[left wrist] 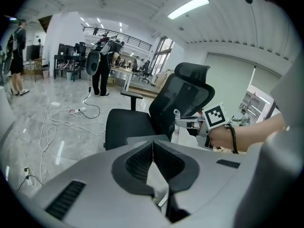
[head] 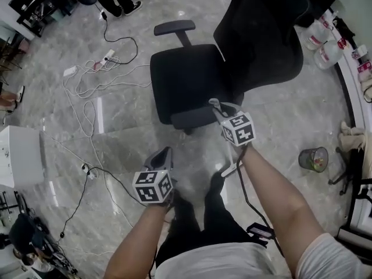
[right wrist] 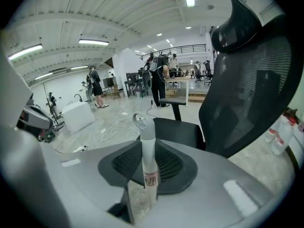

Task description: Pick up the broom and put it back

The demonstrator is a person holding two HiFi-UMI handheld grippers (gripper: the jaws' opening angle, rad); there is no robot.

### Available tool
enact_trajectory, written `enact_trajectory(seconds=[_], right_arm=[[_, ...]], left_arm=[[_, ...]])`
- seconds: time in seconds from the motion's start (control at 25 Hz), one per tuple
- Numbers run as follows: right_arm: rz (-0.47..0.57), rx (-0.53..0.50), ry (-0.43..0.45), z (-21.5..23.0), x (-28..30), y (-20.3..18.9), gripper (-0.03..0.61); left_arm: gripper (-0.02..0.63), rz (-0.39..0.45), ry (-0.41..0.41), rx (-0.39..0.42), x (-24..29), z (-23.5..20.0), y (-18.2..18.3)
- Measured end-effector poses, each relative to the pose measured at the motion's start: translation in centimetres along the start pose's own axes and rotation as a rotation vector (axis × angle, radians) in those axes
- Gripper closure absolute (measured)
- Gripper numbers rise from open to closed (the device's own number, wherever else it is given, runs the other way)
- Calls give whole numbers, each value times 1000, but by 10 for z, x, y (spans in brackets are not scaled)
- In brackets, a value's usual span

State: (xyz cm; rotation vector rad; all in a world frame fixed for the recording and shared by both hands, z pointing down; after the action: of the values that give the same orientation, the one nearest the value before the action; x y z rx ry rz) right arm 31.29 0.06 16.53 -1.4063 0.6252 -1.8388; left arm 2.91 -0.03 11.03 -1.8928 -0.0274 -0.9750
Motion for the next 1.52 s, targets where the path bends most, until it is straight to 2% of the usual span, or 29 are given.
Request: enact_trajectory(seconds=[0.24, 0.48, 0.6, 0.8, 1.08, 1.28, 1.52], right_arm=[[-41, 57, 20, 19, 18, 18, 485], [-87, 75, 95, 18, 28, 26, 473], [-91, 84, 122, 15, 28, 30, 410], [-56, 60, 117, 11, 8, 48, 403], [54, 33, 156, -23, -53, 108, 407], [176, -7, 226, -58, -125, 165, 468], [316, -45, 342, -103, -224, 225, 542]], left_arm=[[604, 18, 34, 5, -9, 7, 22], [604, 22, 47, -1, -6, 13, 31], [604, 29, 49, -8, -4, 15, 33], [604, 55, 49, -4, -1, 21, 51], [604, 142, 27, 44, -11, 43, 122], [604, 254, -12, 102, -41, 75, 191], [604, 395, -24, 192, -101, 122, 270]])
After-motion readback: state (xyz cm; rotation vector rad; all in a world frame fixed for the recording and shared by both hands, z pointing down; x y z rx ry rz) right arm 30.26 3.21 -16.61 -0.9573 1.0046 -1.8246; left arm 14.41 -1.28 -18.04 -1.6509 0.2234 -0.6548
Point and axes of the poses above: the fingertips, and each gripper's own axes: x forward along the fingers, z to its right, y out of its top, the point moved 7 cm from there along -x, backward along the fingers, and after that the axes turned 11 degrees about x, right-handed, at the moved point
